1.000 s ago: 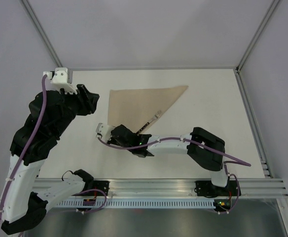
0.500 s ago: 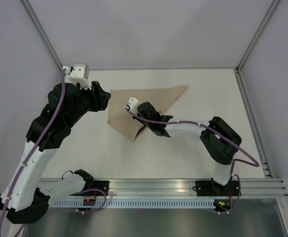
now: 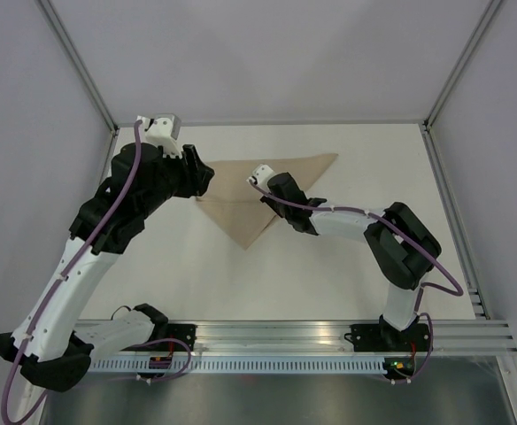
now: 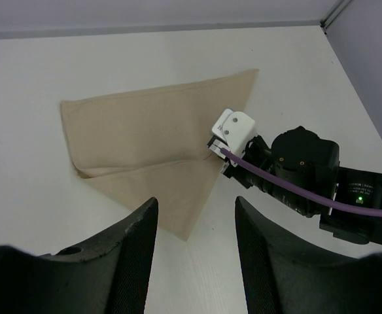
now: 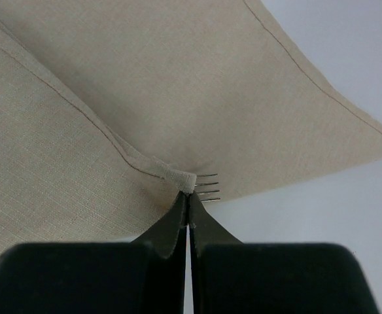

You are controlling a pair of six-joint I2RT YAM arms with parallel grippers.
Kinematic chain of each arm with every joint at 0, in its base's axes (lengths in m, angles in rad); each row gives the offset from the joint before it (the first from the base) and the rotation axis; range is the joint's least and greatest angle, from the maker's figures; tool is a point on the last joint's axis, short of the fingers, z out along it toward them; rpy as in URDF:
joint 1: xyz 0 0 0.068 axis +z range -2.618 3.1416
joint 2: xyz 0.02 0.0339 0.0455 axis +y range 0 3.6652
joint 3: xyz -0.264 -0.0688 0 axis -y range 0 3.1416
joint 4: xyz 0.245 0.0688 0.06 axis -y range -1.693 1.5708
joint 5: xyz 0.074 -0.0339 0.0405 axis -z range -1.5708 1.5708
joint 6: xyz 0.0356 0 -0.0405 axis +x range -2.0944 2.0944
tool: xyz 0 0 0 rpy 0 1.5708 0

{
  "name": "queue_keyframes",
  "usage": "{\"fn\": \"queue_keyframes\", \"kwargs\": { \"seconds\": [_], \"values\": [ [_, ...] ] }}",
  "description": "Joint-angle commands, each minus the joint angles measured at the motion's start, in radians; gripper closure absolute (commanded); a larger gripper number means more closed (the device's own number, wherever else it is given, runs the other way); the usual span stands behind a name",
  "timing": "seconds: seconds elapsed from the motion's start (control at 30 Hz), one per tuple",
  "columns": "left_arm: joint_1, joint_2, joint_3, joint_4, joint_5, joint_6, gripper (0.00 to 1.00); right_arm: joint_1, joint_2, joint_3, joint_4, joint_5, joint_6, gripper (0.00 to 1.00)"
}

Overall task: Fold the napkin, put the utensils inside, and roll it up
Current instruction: Fold the napkin

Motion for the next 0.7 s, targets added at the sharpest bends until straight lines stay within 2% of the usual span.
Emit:
{"fn": "queue_keyframes", "kwargs": {
  "seconds": [0.0, 0.33, 0.4, 0.53, 0.57, 0.67],
  "values": [
    [-0.002, 0.009, -0.015, 0.030, 0.036, -0.125, 0.45, -0.023, -0.030, 0.000, -0.005, -0.003, 0.019, 1.00],
    [0.000, 0.011, -0.053, 0.048, 0.049, -0.129, 0.45, -0.048, -0.002, -0.004, -0.013, -0.011, 0.026, 1.00],
    [-0.002, 0.011, -0.059, 0.050, 0.051, -0.129, 0.45, -0.048, 0.004, 0.000, -0.016, -0.014, 0.026, 0.96],
    [0.000, 0.009, -0.076, 0.056, 0.055, -0.131, 0.45, -0.048, 0.021, 0.026, -0.043, -0.013, 0.026, 0.78],
    [-0.002, 0.009, -0.082, 0.056, 0.057, -0.131, 0.45, -0.050, 0.027, 0.042, -0.050, -0.008, 0.026, 0.68],
    [-0.002, 0.011, -0.093, 0.060, 0.059, -0.131, 0.45, -0.060, 0.032, 0.078, -0.079, -0.013, 0.027, 0.54]
  ]
}}
